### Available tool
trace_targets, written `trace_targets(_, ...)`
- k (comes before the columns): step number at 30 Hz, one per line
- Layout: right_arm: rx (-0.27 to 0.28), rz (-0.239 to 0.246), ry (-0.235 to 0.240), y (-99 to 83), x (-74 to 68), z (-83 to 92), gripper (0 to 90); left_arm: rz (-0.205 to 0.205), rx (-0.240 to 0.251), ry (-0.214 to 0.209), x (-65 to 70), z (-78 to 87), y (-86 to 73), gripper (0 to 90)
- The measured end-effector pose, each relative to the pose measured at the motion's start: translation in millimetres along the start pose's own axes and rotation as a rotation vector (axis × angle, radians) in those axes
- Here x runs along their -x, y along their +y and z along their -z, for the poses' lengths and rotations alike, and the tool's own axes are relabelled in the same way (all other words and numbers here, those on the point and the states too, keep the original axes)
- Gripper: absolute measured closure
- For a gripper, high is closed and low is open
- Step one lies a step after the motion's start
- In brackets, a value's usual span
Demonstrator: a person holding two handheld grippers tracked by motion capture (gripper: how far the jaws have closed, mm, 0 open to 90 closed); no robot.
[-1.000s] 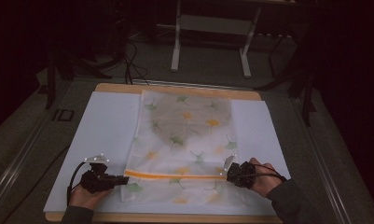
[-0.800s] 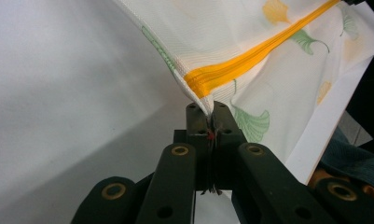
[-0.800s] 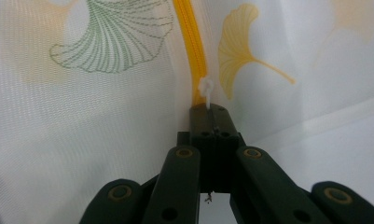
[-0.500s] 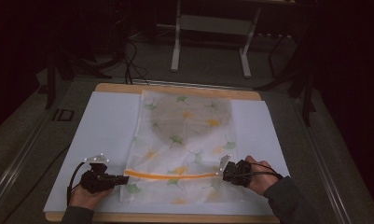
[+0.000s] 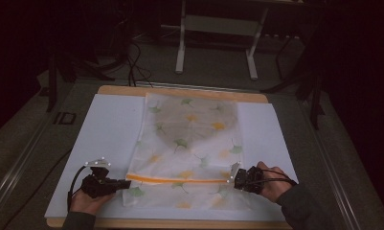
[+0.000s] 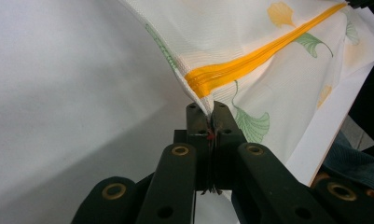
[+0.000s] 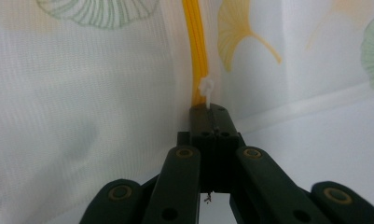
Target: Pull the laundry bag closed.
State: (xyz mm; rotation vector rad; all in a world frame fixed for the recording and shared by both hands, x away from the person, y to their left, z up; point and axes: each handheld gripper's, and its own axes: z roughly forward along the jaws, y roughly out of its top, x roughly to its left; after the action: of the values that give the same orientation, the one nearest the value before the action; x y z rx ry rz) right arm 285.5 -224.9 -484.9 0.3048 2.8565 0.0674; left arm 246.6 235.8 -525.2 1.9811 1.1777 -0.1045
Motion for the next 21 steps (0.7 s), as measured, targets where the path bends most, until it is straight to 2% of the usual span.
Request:
trace_targets(4,-0.004,-0.026,-0.009,-12.2,0.5,-2.6,90.0,0.002,-0.004,-0.009,-0.2,-1.3,0.0,88.9)
trace_targets(6,0.015,-0.045,0.007,-17.4,1.1,-2.7,90.0,0.001,-0.006,-0.012,0.7,-2.3,0.1,88.8)
trace_targets(10,0.049,-0.087,0.007,-23.9,1.2,-2.5,90.0,-0.004,-0.017,-0.016,1.6,-5.0,-0.7,88.8)
trace_targets(13,0.084,-0.119,0.008,-30.3,0.8,-3.7,90.0,-0.010,-0.023,-0.052,2.0,-5.9,-1.7,88.3)
trace_targets(15,0.094,-0.128,0.006,-32.8,0.5,-4.3,90.0,-0.015,-0.029,-0.053,2.4,-7.1,-2.3,87.9)
trace_targets(16,0.120,-0.144,0.005,-36.9,-0.2,-5.1,90.0,-0.016,-0.029,-0.051,2.6,-7.7,-2.8,86.6)
trace_targets(18,0.138,-0.169,0.000,-40.8,-0.9,-5.5,89.6,-0.013,-0.033,-0.043,1.8,-7.2,-4.0,81.5)
trace_targets(21,0.180,-0.217,0.006,-47.0,0.8,-4.0,79.1,-0.011,-0.016,-0.042,-0.6,-2.4,-5.8,77.4)
